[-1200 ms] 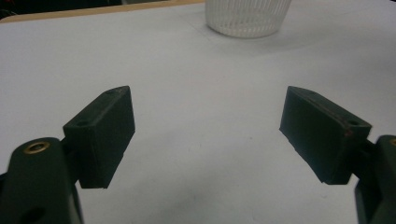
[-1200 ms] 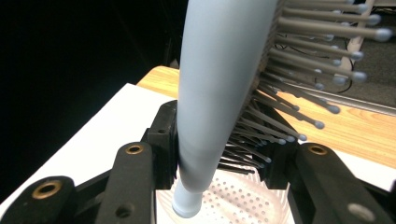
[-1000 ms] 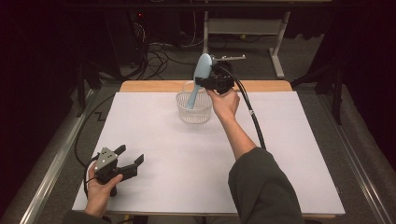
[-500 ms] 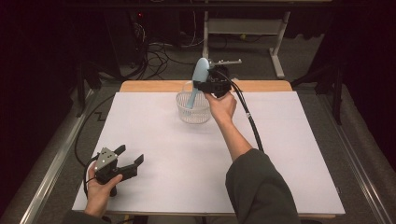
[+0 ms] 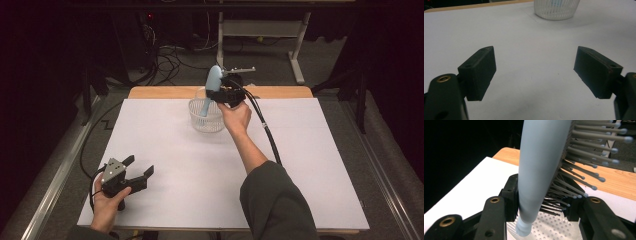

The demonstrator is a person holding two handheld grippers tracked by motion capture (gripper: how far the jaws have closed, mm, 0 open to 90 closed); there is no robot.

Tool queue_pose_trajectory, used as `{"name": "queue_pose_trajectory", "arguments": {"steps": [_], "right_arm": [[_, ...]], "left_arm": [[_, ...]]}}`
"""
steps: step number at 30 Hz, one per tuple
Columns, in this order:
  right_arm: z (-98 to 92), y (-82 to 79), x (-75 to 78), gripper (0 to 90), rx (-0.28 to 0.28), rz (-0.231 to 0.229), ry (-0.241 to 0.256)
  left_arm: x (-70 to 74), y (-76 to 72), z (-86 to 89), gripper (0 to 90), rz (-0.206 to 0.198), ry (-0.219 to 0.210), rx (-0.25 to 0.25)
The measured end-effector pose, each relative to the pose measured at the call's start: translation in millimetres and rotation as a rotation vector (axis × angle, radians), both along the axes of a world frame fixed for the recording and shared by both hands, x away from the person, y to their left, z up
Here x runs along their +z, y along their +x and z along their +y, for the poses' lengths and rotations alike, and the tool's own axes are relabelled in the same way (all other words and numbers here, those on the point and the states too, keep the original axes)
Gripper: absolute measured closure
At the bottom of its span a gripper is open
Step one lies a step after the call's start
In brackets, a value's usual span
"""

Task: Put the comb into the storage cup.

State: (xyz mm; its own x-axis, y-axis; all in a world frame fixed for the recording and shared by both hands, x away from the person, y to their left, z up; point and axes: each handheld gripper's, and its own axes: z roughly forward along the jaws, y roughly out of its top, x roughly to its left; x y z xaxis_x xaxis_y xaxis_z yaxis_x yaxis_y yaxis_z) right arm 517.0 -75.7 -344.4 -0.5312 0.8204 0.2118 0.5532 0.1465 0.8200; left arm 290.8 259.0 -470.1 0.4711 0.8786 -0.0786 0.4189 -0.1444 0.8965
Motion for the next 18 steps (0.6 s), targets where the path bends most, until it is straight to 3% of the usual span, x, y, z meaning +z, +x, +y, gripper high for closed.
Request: {"name": "queue_pose_trajectory", "arguments": {"steps": [18], "right_arm": [[-1.2, 1.2, -16.2, 55.2, -0.004, 0.019, -0.022]], "left_arm": [[-0.3, 0.5, -0.4, 18.9, 0.0, -0.002, 0.0]]}}
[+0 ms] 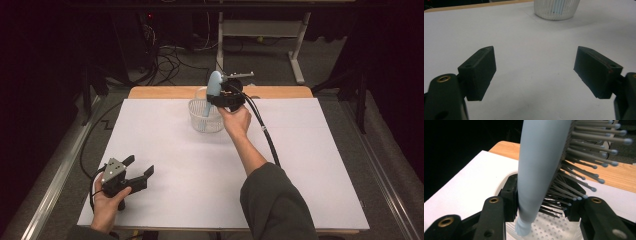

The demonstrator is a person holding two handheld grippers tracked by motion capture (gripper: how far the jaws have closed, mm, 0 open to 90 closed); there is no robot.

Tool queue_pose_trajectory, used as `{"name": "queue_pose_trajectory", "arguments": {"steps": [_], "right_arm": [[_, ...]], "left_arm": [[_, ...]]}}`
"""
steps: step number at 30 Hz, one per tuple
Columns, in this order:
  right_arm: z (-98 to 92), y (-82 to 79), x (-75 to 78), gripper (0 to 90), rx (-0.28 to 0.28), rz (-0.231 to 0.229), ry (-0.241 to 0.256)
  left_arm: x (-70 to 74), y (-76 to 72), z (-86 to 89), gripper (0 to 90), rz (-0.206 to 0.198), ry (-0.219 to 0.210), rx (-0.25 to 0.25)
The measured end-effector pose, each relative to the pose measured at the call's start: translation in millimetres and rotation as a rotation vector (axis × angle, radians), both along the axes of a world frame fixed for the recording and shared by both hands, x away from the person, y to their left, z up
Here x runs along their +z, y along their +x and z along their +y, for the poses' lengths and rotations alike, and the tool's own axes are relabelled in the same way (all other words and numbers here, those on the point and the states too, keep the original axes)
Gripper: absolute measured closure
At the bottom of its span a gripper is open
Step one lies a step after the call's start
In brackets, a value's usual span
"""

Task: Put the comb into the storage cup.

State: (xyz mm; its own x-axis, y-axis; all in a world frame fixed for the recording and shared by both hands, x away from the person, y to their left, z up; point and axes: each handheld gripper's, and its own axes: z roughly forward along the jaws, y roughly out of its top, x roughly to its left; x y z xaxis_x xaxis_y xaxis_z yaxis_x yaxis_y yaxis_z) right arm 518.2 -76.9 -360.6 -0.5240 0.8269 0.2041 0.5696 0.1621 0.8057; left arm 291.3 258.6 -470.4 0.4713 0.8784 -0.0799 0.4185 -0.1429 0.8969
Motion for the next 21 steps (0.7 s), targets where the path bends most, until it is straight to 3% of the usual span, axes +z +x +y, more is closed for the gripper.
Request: {"name": "queue_pose_trajectory", "arguments": {"steps": [15, 21], "right_arm": [[0.0, -1.6, -3.0, 51.1, 0.019, 0.009, -0.048], [-6.8, -2.3, -4.9, 49.1, 0.014, 0.011, -0.045]], "left_arm": [[-0.2, 0.2, -0.2, 18.9, 0.0, 0.002, 0.001], [-0.2, 0.2, -0.3, 18.9, 0.0, 0.004, 0.002]]}}
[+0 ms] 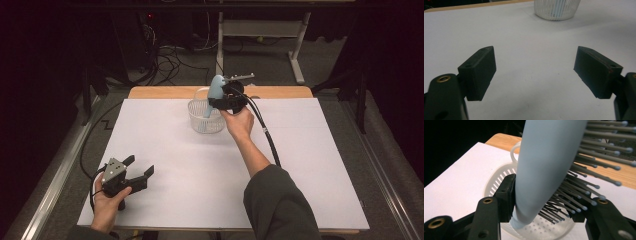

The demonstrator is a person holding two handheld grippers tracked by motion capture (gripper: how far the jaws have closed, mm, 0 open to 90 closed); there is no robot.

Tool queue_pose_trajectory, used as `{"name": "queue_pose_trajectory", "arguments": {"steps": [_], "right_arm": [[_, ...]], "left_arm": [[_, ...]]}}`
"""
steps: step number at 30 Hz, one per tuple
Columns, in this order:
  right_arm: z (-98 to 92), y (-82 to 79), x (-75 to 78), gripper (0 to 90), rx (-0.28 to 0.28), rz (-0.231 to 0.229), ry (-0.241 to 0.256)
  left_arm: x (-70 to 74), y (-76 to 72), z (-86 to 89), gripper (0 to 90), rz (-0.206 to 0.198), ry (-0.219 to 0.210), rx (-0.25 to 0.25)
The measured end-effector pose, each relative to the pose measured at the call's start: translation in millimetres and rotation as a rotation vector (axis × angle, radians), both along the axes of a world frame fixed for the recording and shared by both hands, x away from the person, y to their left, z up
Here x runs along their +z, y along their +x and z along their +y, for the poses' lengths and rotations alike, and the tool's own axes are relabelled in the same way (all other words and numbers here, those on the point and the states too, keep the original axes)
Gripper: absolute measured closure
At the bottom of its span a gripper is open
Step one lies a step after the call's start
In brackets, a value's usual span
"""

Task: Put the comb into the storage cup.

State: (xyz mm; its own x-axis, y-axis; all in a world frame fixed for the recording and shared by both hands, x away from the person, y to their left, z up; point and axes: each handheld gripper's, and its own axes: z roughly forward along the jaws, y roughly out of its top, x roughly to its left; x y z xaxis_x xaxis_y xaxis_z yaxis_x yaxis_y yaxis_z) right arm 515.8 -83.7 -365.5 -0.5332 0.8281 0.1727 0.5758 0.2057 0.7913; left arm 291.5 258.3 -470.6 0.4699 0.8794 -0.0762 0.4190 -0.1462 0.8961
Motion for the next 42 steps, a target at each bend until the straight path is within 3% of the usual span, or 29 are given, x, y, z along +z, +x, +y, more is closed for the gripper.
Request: {"name": "queue_pose_trajectory", "arguments": {"steps": [4, 19, 23, 42], "right_arm": [[-6.4, 0.4, -1.6, 47.0, -0.007, 0.013, 0.004], [-12.3, 3.1, -6.3, 38.8, -0.034, 0.036, -0.081], [-15.0, 4.5, -9.0, 36.8, -0.043, 0.058, -0.086], [-19.3, 1.2, -5.3, 29.1, -0.033, 0.055, -0.109]], "left_arm": [[-0.2, 0.1, -0.1, 18.9, 0.0, 0.0, 0.0], [-0.2, 0.2, 0.0, 18.9, 0.003, 0.0, 0.001], [0.0, 0.1, 0.1, 18.9, 0.004, 0.003, 0.001], [-0.2, 0.0, -0.3, 18.8, 0.001, -0.001, 0.006]]}}
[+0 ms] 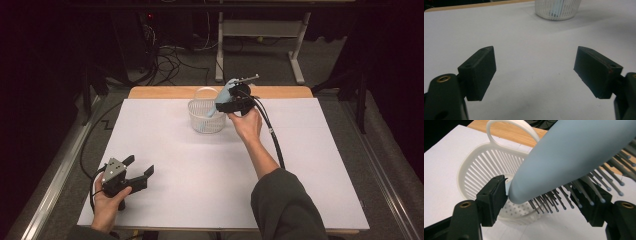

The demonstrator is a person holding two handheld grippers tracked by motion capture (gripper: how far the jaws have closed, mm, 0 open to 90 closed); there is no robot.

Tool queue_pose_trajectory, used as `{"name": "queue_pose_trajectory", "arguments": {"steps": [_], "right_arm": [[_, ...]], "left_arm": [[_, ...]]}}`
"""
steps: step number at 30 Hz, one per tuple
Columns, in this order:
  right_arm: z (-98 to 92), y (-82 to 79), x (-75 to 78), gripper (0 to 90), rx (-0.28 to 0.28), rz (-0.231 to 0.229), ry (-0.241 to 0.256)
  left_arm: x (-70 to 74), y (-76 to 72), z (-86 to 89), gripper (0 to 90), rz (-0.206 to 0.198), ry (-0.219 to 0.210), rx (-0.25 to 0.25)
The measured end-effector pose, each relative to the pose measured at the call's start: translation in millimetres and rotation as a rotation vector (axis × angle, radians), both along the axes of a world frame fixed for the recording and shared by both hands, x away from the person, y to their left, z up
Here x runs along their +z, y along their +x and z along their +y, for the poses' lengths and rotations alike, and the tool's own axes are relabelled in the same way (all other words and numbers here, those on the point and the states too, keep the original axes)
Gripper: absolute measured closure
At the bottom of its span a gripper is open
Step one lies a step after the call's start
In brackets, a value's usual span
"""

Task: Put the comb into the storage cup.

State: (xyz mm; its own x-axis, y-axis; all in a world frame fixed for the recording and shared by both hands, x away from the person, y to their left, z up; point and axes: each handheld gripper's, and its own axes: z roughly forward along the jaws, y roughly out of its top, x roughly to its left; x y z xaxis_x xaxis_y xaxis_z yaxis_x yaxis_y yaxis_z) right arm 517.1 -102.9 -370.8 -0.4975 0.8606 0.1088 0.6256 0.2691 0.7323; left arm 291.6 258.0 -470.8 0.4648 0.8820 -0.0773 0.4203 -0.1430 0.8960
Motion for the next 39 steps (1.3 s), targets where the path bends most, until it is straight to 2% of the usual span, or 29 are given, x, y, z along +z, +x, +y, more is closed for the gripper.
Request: {"name": "queue_pose_trajectory", "arguments": {"steps": [2, 5, 39], "right_arm": [[-0.5, -1.4, 0.7, 28.9, 0.003, 0.0, 0.002], [-3.7, -4.2, 0.7, 29.3, 0.008, -0.026, 0.008], [-32.3, -25.4, 9.5, 28.7, 0.024, -0.07, 0.035]], "left_arm": [[0.1, 0.0, 0.0, 18.8, 0.002, 0.0, -0.001], [0.0, 0.2, 0.1, 18.8, 0.002, 0.001, -0.002], [1.0, -0.5, 0.6, 18.8, -0.006, 0.0, 0.006]]}}
